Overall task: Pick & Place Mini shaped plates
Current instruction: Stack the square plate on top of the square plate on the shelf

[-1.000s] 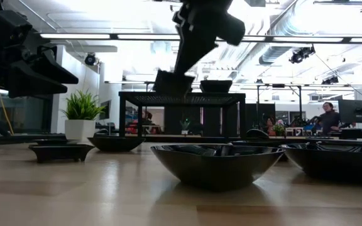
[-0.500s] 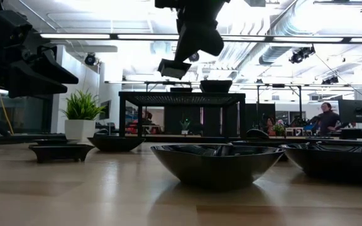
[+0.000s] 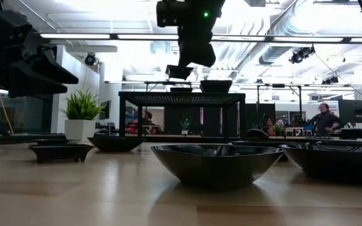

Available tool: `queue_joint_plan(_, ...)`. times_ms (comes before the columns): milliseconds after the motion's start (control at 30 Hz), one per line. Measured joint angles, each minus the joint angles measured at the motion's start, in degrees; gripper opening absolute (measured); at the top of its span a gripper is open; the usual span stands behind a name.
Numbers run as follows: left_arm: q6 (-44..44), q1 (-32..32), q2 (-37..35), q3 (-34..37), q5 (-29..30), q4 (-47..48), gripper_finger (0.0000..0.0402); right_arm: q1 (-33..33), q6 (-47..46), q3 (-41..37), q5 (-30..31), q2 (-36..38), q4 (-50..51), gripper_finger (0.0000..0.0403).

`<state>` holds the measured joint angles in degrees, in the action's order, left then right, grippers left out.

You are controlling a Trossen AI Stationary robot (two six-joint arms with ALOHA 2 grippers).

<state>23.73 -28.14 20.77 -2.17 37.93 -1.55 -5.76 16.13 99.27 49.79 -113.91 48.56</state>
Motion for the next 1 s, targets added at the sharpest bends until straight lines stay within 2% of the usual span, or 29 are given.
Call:
queue_joint_plan(533,0.0,0.0,0.0,0.0,0.0,0.0,0.0188,5.4,9.7,0.0,-0.4,0.0,-5.7,0.0)
queue_joint_plan(867,0.0,0.0,0.0,0.0,0.0,0.0,0.0188,9.9,9.9,0.0,-0.8,0.1,-6.3,0.0)
queue_joint_plan(1000,0.0,0.0,0.0,0.0,0.0,0.0,0.0188,11.2,9.8,0.0,-3.0,0.1,-6.3,0.0)
